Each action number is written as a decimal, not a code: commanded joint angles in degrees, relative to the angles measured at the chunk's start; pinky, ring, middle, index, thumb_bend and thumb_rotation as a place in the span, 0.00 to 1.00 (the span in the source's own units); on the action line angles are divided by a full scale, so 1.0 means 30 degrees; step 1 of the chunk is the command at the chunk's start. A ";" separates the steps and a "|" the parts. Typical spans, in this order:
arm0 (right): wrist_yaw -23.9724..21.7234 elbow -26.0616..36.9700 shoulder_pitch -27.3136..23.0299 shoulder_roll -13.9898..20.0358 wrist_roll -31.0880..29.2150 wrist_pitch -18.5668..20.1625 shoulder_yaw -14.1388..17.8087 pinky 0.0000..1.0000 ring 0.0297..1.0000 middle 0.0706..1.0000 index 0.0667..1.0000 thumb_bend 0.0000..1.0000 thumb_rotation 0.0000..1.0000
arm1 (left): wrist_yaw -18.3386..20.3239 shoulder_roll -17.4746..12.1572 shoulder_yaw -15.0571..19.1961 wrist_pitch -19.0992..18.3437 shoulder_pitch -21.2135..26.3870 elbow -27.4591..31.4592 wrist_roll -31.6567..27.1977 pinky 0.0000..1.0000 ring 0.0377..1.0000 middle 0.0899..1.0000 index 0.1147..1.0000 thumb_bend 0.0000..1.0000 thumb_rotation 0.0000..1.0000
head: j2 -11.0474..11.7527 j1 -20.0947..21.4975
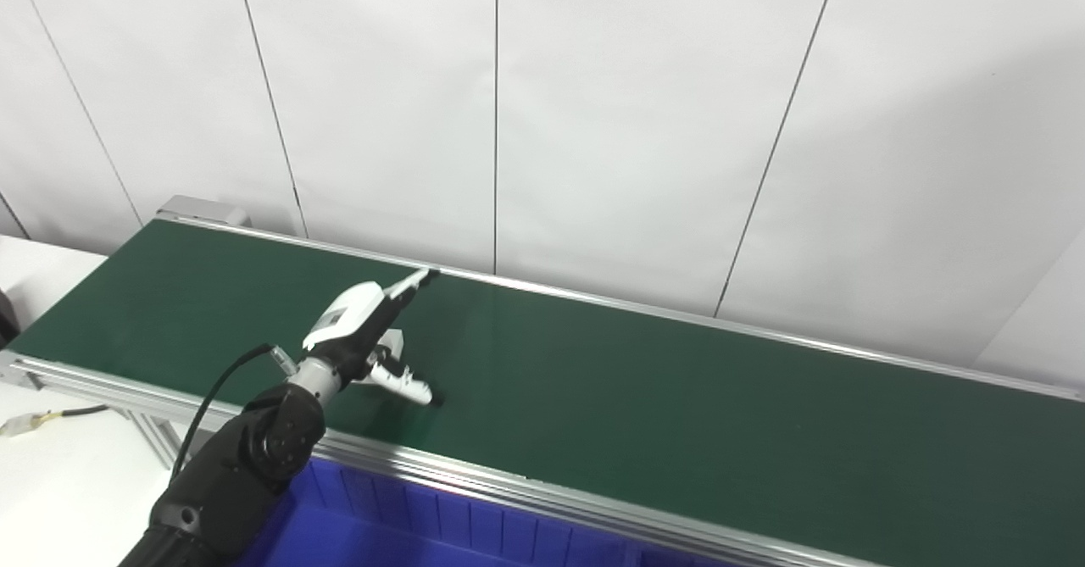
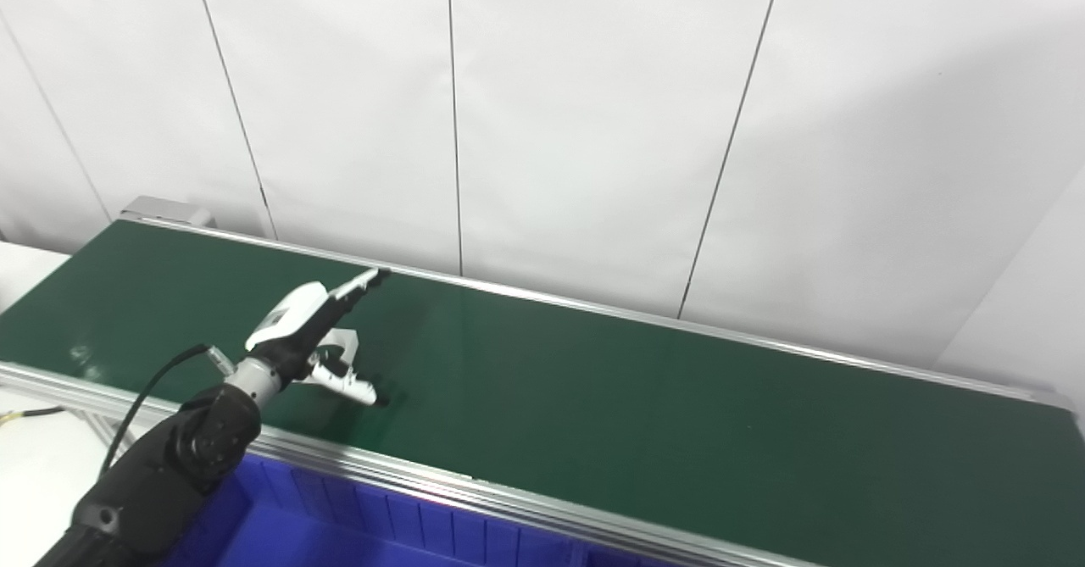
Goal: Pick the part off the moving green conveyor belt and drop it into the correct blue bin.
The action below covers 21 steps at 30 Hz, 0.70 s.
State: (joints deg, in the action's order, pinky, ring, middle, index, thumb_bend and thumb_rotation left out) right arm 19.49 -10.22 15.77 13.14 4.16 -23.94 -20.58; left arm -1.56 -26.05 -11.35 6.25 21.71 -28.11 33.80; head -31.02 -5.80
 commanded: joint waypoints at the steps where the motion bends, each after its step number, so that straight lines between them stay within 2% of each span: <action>1: 0.0116 0.0525 0.0051 0.0152 0.0153 -0.0995 0.0032 0.85 0.84 0.85 0.89 0.95 0.56 | -0.1374 -0.0525 -0.0128 0.0045 0.1139 -0.0150 0.1008 0.99 0.97 0.94 0.92 0.97 0.11 | -0.0074 -0.0028; 4: 0.0045 0.0619 0.0073 0.0209 0.0119 -0.0995 0.0021 0.85 0.84 0.85 0.89 0.94 0.55 | -0.1559 -0.0456 -0.0379 -0.0435 0.1302 -0.0227 0.1753 1.00 0.98 0.95 0.92 0.95 0.09 | -0.0101 -0.0071; 8: -0.0273 0.0705 0.0140 0.0086 -0.0162 -0.0995 0.0246 0.86 0.85 0.85 0.89 0.94 0.54 | -0.0644 -0.0405 -0.1115 -0.2209 0.1950 -0.0517 0.2866 1.00 1.00 0.98 0.94 0.93 0.07 | -0.0141 -0.0070; 10: -0.0184 0.0697 0.0135 0.0132 -0.0006 -0.0995 0.0242 0.87 0.85 0.85 0.89 0.95 0.55 | -0.0460 -0.0358 -0.1364 -0.2619 0.2241 -0.0862 0.3001 1.00 1.00 0.98 0.95 0.93 0.06 | -0.0156 -0.0032; 15: -0.0010 0.0746 0.0168 0.0250 0.0210 -0.0995 0.0206 0.85 0.84 0.86 0.90 0.95 0.55 | -0.0917 -0.0388 -0.2225 -0.2472 0.3087 -0.2541 0.3476 1.00 1.00 0.98 0.94 0.93 0.00 | -0.0203 -0.0017; 21: -0.0021 0.0875 0.0308 0.0210 0.0131 -0.0995 0.0263 0.86 0.85 0.85 0.89 0.96 0.56 | -0.1206 -0.0281 -0.2747 -0.2518 0.3775 -0.3940 0.3494 1.00 1.00 0.98 0.93 0.89 0.00 | -0.0320 -0.0040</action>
State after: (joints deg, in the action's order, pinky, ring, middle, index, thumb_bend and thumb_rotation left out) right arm 18.94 -9.52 16.47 13.56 4.29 -23.94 -20.14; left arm -3.19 -25.39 -19.72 -0.87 30.51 -39.06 43.36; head -31.90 -5.89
